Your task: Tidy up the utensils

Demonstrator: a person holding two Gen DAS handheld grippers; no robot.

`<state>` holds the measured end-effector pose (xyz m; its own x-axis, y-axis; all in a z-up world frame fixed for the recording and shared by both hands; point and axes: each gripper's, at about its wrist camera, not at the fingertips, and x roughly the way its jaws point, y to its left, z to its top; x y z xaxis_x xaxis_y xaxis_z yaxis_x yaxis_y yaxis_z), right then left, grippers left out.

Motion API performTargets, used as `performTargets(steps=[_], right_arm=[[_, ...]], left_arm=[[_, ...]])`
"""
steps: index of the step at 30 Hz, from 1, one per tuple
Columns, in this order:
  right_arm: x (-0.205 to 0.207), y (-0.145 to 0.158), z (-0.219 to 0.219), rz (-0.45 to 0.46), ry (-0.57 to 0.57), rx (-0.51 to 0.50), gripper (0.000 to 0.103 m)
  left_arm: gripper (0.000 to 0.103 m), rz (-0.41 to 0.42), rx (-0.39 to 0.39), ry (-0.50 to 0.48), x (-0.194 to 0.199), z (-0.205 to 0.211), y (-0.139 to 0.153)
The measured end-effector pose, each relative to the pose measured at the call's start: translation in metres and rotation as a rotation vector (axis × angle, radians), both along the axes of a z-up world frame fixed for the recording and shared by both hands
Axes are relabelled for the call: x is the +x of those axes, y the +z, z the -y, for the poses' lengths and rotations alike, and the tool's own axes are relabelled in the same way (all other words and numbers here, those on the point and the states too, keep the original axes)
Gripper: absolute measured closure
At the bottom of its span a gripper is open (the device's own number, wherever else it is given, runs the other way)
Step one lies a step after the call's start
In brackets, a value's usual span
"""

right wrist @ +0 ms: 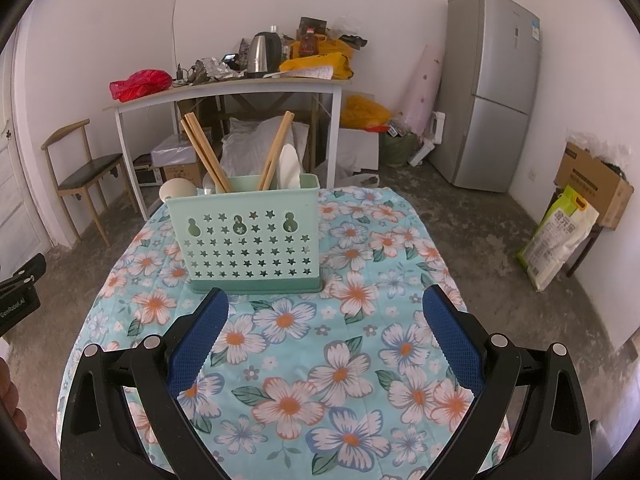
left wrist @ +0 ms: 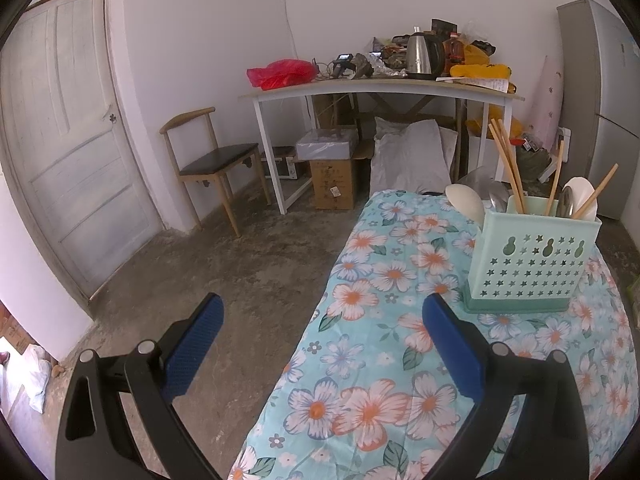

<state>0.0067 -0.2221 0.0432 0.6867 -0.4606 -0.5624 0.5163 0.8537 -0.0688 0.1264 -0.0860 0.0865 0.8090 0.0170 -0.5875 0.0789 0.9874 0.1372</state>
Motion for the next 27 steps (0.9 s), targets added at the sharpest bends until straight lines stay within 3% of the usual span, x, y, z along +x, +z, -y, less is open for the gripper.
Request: performTargets(steps=[27], right_arm=[[0.0006,0.0011,-0.0016,0.002,0.002,-0.001,0.009]], left_arm=[[0.006,-0.002,0.003,-0.001,0.001,-0.0007,-0.0007]])
